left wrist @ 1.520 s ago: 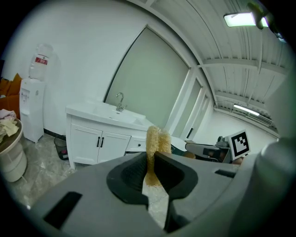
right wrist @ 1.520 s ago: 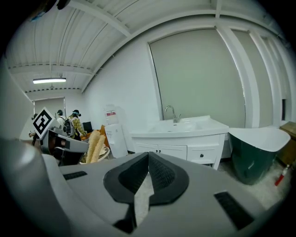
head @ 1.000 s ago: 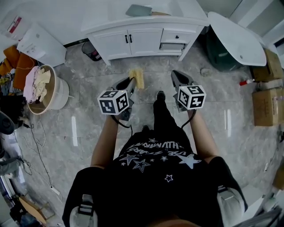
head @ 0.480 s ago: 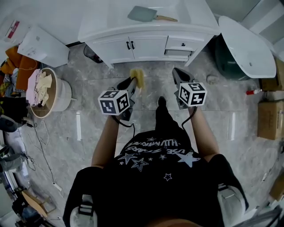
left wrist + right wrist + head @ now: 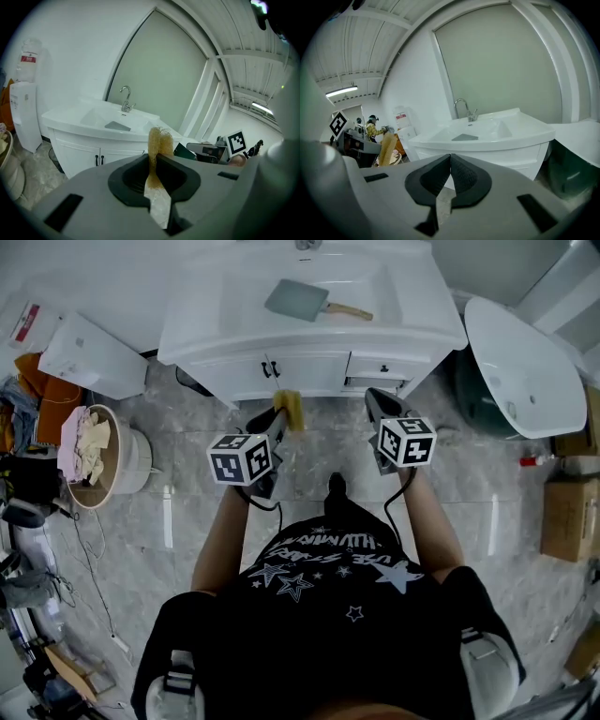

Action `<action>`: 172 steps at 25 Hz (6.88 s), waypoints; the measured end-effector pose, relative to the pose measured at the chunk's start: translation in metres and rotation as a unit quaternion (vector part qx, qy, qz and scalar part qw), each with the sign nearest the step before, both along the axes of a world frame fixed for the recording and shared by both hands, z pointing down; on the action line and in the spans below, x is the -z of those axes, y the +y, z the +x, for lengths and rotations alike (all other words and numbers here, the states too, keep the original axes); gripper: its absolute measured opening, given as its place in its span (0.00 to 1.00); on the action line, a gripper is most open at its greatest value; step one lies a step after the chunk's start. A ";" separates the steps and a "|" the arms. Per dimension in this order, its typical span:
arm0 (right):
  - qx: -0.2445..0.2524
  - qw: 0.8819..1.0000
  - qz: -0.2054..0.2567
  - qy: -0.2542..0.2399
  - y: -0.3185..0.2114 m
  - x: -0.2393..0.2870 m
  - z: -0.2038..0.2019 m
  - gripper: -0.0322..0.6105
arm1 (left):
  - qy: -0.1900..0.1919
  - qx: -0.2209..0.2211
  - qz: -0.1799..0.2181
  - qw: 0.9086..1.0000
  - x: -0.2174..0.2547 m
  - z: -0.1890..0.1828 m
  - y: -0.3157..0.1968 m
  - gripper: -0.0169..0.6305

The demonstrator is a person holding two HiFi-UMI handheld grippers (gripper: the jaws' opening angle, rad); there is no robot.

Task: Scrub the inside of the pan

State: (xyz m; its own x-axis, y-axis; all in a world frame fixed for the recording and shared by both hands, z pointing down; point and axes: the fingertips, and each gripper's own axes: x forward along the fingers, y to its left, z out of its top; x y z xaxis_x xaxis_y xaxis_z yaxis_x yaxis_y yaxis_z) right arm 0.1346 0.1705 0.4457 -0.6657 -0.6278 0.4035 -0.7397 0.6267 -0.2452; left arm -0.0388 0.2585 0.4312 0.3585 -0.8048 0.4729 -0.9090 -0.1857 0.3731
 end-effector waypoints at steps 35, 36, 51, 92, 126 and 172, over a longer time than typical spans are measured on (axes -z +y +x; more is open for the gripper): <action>0.012 1.000 -0.019 -0.015 -0.243 -0.008 -0.018 0.06 | 0.004 0.042 -0.002 0.999 -0.007 -0.053 -0.257 0.11; 0.010 1.000 -0.019 -0.013 -0.251 -0.008 -0.021 0.06 | 0.005 0.040 -0.003 0.999 -0.008 -0.057 -0.267 0.11; 0.008 0.996 -0.077 0.038 -0.342 -0.029 -0.067 0.06 | 0.008 -0.013 -0.051 0.999 -0.031 -0.103 -0.375 0.10; 0.219 0.865 -0.205 0.403 -0.370 -0.199 -0.080 0.35 | 0.011 -0.060 -0.201 0.978 -0.142 -0.150 -0.434 0.11; 0.294 0.820 -0.190 0.452 -0.378 -0.222 -0.086 0.25 | -0.137 -0.045 -0.270 0.952 -0.197 -0.183 -0.487 0.11; 0.290 0.818 -0.195 0.457 -0.378 -0.221 -0.088 0.25 | -0.252 -0.172 -0.331 0.893 -0.268 -0.104 -0.491 0.10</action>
